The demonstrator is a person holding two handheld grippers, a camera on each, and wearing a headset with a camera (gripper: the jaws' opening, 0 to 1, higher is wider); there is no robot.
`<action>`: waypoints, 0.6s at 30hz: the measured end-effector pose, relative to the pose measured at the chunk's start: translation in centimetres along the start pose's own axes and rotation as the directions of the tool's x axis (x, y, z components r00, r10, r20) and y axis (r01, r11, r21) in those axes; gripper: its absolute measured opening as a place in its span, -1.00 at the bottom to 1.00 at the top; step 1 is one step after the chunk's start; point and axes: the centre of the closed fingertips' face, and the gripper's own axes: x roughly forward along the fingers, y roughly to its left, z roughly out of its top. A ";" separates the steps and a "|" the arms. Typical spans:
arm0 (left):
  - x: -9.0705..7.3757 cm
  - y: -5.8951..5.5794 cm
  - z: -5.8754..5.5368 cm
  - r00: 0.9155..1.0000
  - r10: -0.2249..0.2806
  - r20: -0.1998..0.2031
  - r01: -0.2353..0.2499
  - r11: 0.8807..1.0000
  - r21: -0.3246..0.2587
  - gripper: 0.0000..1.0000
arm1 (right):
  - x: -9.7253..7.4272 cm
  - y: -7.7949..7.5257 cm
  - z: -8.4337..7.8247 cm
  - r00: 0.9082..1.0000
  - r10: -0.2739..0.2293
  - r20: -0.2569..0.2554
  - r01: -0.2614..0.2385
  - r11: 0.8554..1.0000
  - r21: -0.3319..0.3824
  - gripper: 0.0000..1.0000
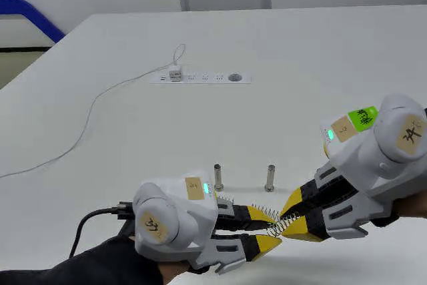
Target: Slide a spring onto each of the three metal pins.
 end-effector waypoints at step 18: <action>-0.4 1.1 -0.2 0.999 0.049 -0.001 -0.049 0.998 -0.041 -0.26 | -4.2 -3.8 -2.1 0.985 -0.046 -0.167 0.041 0.999 -0.029 -0.76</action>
